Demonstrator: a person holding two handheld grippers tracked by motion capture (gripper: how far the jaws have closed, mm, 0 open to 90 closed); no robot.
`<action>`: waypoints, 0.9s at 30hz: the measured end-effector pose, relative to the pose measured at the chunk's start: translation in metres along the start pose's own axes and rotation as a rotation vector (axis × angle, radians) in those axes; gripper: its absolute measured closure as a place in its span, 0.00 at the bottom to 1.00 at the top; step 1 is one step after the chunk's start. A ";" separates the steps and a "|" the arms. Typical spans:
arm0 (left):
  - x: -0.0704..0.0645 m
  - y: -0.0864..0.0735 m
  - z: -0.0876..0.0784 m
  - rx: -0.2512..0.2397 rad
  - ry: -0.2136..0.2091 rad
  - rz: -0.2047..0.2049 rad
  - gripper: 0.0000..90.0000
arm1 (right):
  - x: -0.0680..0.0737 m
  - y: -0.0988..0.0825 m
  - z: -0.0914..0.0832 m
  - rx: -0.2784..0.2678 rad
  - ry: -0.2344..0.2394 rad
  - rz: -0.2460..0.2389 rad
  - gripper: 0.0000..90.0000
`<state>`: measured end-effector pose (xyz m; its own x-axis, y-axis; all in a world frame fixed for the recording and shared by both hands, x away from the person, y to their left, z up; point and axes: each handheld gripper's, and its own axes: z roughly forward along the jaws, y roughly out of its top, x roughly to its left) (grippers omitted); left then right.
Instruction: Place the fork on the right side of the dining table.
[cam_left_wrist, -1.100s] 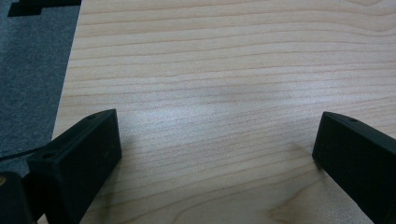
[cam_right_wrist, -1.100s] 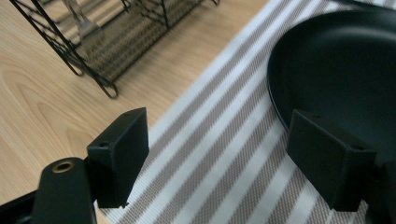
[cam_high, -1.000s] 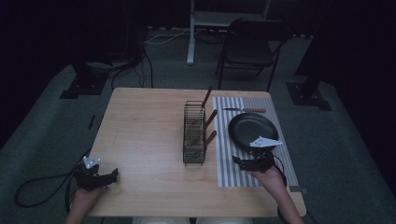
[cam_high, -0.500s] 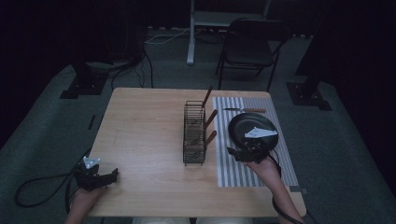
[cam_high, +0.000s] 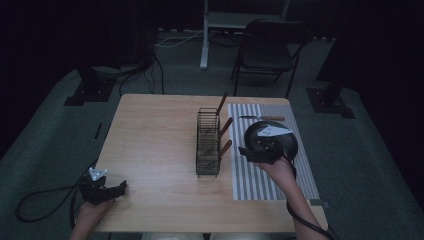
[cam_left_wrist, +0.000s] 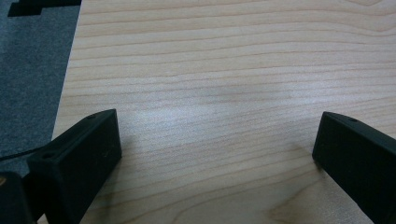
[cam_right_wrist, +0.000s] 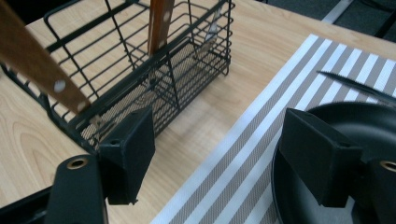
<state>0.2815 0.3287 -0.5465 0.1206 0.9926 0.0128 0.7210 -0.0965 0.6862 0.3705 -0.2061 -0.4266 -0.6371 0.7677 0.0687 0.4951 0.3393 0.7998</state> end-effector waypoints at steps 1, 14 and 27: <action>0.000 0.000 0.000 0.000 0.000 0.000 0.02 | 0.000 0.003 0.001 -0.002 -0.001 0.002 0.32; 0.000 0.000 0.000 -0.001 0.000 0.000 0.02 | 0.003 0.036 0.011 -0.007 0.011 -0.015 0.40; 0.000 0.000 0.000 0.000 0.000 0.000 0.02 | 0.012 0.055 0.026 -0.012 0.051 -0.019 0.47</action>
<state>0.2815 0.3287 -0.5465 0.1207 0.9926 0.0128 0.7207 -0.0964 0.6865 0.4052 -0.1639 -0.3968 -0.6755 0.7326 0.0835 0.4759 0.3466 0.8083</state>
